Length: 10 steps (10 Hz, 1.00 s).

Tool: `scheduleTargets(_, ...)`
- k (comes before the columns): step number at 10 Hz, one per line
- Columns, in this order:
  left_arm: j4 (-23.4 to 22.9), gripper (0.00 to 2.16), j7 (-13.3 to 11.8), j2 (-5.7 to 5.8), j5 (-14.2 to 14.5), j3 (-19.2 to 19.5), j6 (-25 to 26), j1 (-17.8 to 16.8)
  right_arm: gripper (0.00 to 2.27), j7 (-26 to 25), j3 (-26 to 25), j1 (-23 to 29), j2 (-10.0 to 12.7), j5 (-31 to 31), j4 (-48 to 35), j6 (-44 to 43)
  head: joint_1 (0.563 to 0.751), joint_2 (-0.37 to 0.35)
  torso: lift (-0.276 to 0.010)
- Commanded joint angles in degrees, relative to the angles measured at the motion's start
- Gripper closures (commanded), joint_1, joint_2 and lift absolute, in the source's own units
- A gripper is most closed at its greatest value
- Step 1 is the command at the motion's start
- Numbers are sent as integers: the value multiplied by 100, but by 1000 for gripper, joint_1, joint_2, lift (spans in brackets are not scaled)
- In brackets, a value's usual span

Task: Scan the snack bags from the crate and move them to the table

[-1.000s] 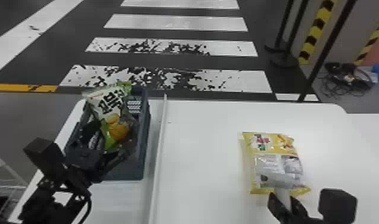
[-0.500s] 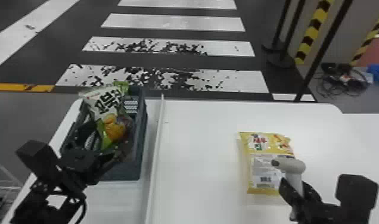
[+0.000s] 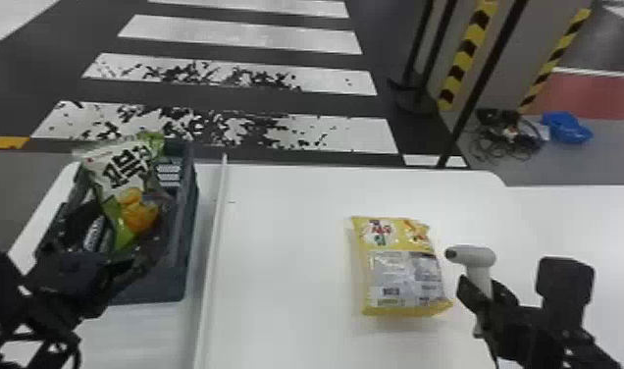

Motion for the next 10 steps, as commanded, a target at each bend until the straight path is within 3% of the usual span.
scheduleTargets(1, -43, 66, 0, -4, 0, 37, -26, 60, 2243, 136, -148, -219, -118, 2, 541, -261, 695, -151, -95)
scheduleTargets(5, -157, 66, 0, -13, 0, 160, -26, 218, 2243, 513, -245, -781, -461, 90, 1903, -700, 695, -214, -95)
scheduleTargets(10, -122, 66, 0, -92, -9, 160, -8, 218, 2243, 997, -69, -1318, -628, 310, 3133, -1157, 695, -248, -95)
